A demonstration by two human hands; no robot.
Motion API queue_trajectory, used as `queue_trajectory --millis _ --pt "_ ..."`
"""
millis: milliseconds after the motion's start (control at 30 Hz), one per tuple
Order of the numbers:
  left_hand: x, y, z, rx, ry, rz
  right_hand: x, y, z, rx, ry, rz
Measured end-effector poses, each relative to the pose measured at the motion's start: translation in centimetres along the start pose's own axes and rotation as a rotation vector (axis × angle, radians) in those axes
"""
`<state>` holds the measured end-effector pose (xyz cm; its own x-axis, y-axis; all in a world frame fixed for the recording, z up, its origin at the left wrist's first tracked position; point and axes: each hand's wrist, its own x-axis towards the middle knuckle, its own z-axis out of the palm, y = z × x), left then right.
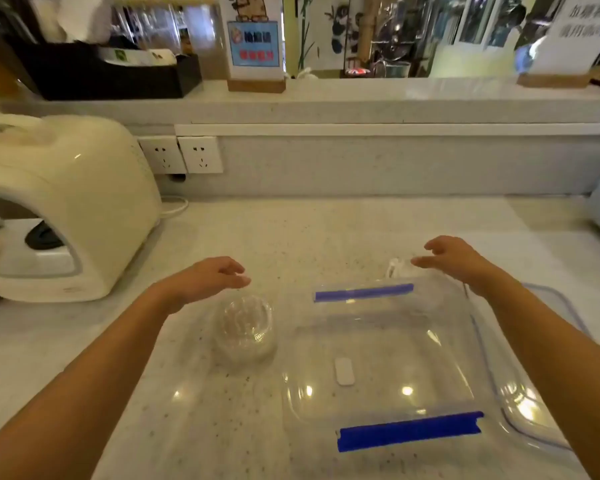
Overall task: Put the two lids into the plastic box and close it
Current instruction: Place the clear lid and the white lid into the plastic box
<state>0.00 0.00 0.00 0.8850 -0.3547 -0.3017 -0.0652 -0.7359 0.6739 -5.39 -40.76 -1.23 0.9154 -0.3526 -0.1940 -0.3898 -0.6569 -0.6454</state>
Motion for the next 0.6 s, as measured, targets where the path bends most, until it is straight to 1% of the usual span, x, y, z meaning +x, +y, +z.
queue_trajectory --millis 100,133,167,233,433,500,600 --pt "-0.2 -0.2 -1.0 0.103 -0.357 -0.136 0.6 0.1 -0.3 -0.167 -0.169 0.048" --pt "-0.4 -0.2 -1.3 0.106 -0.439 -0.181 0.7 0.1 -0.3 -0.219 -0.225 0.049" --pt "-0.5 -0.1 -1.3 0.134 -0.483 -0.197 1.1 0.2 -0.3 -0.267 -0.273 0.035" --pt "-0.3 0.1 -0.9 0.203 -0.504 -0.223 1.6 0.1 0.1 -0.313 -0.324 0.002" --pt "0.1 1.5 0.9 0.357 -0.435 -0.241 2.8 -1.1 0.1 -0.317 -0.391 0.019" --pt "0.2 2.1 1.4 0.428 -0.422 -0.22 3.1 -1.2 0.2 -0.342 -0.391 0.014" --pt "0.3 2.5 2.4 0.435 -0.422 -0.164 3.4 -0.9 0.6 -0.358 -0.379 0.027"
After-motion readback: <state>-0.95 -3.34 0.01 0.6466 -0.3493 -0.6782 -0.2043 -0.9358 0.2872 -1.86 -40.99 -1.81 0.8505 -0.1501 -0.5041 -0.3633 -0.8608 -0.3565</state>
